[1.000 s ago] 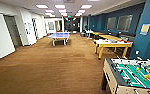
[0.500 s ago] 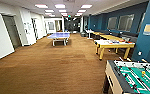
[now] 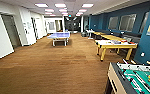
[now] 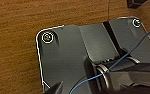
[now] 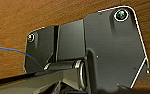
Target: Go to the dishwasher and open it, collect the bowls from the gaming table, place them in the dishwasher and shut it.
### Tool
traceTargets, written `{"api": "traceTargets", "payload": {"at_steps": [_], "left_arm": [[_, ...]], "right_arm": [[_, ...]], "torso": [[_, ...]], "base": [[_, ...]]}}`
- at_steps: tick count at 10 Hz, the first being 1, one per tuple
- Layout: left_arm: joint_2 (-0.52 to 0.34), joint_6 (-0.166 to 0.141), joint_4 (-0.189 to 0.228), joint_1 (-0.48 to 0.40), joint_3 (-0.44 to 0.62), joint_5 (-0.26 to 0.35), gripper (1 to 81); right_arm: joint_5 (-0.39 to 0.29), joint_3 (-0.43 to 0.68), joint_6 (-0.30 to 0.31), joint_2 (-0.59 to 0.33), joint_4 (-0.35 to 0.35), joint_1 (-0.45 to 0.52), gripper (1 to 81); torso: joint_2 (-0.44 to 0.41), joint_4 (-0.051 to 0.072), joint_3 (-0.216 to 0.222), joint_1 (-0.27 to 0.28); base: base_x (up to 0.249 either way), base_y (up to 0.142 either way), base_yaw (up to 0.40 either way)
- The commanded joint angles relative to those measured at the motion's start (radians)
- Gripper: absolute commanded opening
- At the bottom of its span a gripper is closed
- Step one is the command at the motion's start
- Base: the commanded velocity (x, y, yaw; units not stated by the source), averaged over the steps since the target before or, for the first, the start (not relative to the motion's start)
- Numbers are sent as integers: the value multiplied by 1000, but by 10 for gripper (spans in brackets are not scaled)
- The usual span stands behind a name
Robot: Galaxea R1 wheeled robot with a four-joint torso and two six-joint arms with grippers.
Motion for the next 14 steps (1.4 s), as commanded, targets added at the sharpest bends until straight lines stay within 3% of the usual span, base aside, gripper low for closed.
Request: {"api": "traceTargets", "payload": {"at_steps": [1,14], "left_arm": [[-7,2,-2,-44,-2,44,811],[2,2,4,-45,-2,43,811]], "right_arm": [[-47,2,-2,7,-6,43,811],[-49,-31,-3,7,-11,51,811]], "torso": [[0,0,0,0],[0,0,0,-1]], "base": [[185,0,0],[188,0,0]]}}
